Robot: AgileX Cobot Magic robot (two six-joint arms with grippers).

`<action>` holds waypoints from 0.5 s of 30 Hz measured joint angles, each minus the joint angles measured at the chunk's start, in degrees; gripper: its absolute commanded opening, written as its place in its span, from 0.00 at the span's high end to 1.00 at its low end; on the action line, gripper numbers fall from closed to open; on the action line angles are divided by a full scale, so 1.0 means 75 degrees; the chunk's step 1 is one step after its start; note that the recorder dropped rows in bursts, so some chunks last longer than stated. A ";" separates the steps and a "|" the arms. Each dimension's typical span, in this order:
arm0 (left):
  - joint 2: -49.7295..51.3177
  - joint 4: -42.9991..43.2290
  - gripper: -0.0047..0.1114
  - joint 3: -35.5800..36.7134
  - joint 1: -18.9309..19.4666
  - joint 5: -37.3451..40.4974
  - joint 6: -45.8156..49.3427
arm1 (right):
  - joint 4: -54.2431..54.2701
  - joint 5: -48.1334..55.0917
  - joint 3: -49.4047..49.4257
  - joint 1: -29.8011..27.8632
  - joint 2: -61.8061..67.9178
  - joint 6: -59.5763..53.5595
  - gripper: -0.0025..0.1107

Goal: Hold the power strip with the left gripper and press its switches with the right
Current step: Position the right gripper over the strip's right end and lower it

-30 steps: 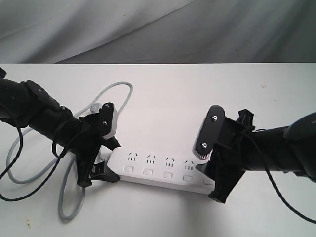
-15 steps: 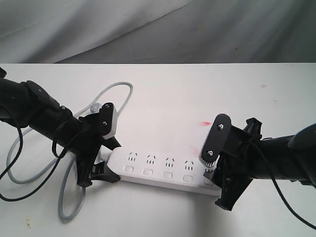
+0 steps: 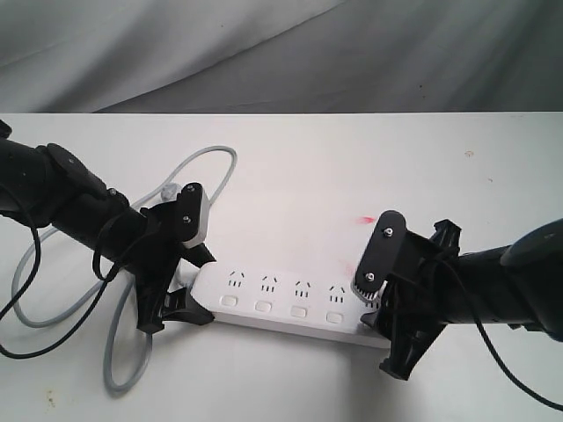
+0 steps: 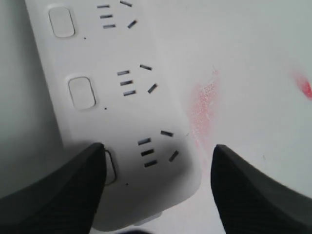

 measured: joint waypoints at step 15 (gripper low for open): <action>0.0000 0.0016 0.39 0.0000 0.0000 0.0014 0.0013 | 0.0163 0.0092 -0.0055 -0.0011 -0.0069 0.0027 0.46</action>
